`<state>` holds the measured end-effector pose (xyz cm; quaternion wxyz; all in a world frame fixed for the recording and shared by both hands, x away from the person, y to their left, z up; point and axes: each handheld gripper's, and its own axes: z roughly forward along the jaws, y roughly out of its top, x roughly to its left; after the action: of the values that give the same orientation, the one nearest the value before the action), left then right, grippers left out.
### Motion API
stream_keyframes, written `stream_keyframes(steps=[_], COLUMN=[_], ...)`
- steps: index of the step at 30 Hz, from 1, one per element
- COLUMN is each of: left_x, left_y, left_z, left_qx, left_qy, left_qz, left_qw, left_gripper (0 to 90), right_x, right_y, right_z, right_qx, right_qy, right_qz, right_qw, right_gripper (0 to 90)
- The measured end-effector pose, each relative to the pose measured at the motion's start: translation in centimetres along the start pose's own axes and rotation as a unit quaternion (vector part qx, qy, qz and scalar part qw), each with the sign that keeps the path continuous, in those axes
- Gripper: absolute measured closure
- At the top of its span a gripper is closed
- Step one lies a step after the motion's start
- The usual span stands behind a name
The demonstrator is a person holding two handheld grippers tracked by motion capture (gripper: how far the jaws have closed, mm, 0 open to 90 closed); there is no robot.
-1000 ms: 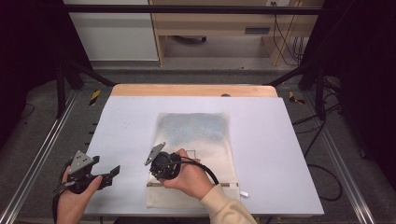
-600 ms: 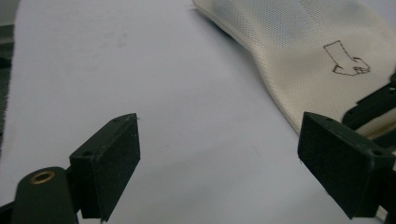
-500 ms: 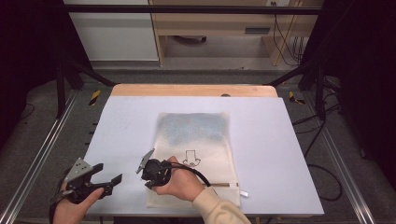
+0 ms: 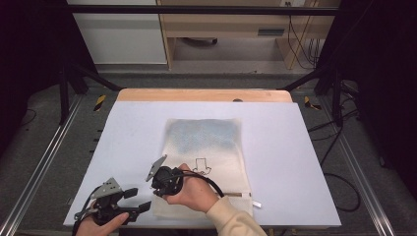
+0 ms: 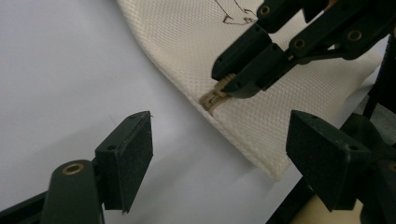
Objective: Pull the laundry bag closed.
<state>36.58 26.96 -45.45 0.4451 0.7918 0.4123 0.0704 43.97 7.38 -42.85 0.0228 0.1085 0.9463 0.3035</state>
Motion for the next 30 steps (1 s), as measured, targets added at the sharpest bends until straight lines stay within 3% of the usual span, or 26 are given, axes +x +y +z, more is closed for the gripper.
stream_keyframes(steps=[3, 8, 10, 14, 21, 30], left_x=[-0.4, -0.3, 0.0, 0.5, 0.9, 1.0], left_y=[0.0, 0.3, 0.6, 0.9, 1.3, 1.7], left_z=[1.2, 2.3, 2.9, 3.7, 4.7, 5.7], left_qx=[0.02, 0.024, 0.023, 0.02, 0.028, 0.026], left_qy=[0.002, -0.013, -0.031, -0.067, -0.101, -0.126], left_qz=[0.01, 0.004, -0.014, -0.028, -0.02, -0.022], left_qw=[0.9998, 0.9996, 0.9992, 0.9972, 0.9943, 0.9914], left_gripper=[23.2, 24.5, 26.0, 30.6, 40.1, 44.3], right_x=[0.0, 0.1, 0.1, 0.0, 0.2, 0.0], right_y=[0.0, 0.1, 0.1, 0.2, 0.2, 0.1], right_z=[-0.2, -1.1, -1.5, -1.8, -2.6, -2.8], right_qx=[-0.006, -0.024, -0.024, -0.031, -0.041, -0.042], right_qy=[-0.001, -0.007, -0.01, -0.011, -0.017, -0.018], right_qz=[0.001, 0.001, -0.001, 0.003, -0.004, -0.005], right_qw=[1.0, 0.9997, 0.9997, 0.9995, 0.999, 0.999], right_gripper=[81.7, 81.7, 81.7, 81.7, 81.7, 81.7])
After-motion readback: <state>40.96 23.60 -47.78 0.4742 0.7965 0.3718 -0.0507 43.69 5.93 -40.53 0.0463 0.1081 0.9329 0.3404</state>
